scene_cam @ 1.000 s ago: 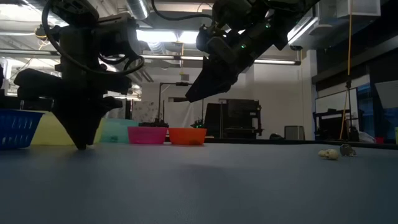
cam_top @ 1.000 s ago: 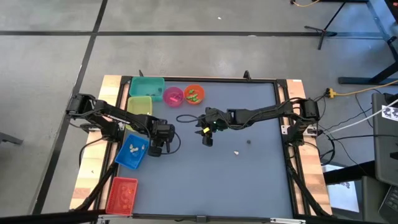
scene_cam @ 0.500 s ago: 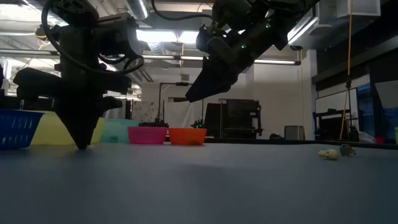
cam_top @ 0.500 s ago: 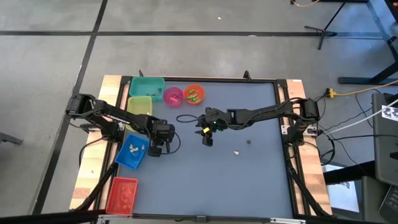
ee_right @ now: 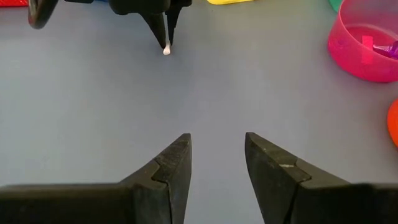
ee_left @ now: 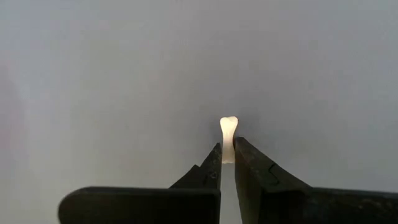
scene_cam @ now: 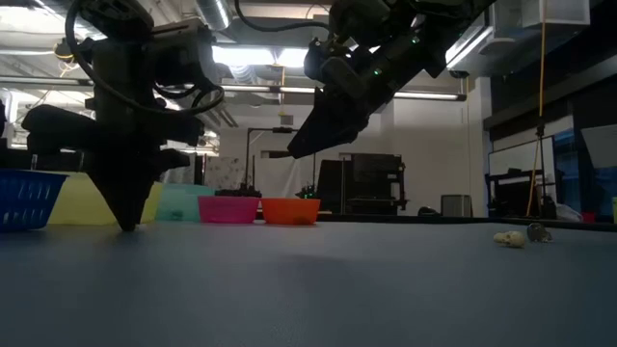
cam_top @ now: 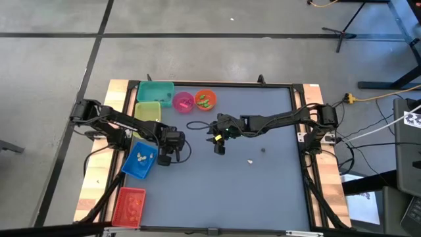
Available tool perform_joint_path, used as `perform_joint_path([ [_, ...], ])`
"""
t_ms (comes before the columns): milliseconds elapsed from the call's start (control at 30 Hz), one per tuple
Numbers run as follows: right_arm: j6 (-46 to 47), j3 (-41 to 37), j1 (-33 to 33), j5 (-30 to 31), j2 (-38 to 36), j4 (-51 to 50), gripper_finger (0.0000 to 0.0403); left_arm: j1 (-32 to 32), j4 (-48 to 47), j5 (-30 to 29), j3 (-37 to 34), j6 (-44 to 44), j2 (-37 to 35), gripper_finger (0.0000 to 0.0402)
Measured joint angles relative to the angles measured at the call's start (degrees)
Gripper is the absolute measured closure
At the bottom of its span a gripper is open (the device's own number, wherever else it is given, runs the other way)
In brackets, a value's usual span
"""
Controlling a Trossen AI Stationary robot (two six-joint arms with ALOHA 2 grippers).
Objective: Sort Halloween decoration
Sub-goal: Put the white bone toy into the yellow bin
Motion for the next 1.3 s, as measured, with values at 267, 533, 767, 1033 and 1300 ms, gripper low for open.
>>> perform_joint_path([
  [267, 0.0, 0.0, 0.0, 0.0, 0.0, 0.0, 0.0253, 0.0, 0.1, -0.6, 4.0, 0.0, 0.1, 0.0392],
  [533, 0.0, 0.0, 0.0, 0.0, 0.0, 0.0, 0.0253, 0.6, -7.8, -2.1, 10.2, 0.0, 0.1, 0.0392],
  [767, 0.0, 0.0, 0.0, 0.0, 0.0, 0.0, 0.0253, 3.0, -21.7, -9.0, 17.5, 0.0, 0.0, 0.0392],
  [1033, 0.0, 0.0, 0.0, 0.0, 0.0, 0.0, 0.0253, 5.9, -33.3, -15.4, 21.5, -2.3, 0.0, 0.0392],
  [1300, 0.0, 0.0, 0.0, 0.0, 0.0, 0.0, 0.0253, 8.6, -45.5, -17.3, 21.4, -8.1, 0.0, 0.0392],
])
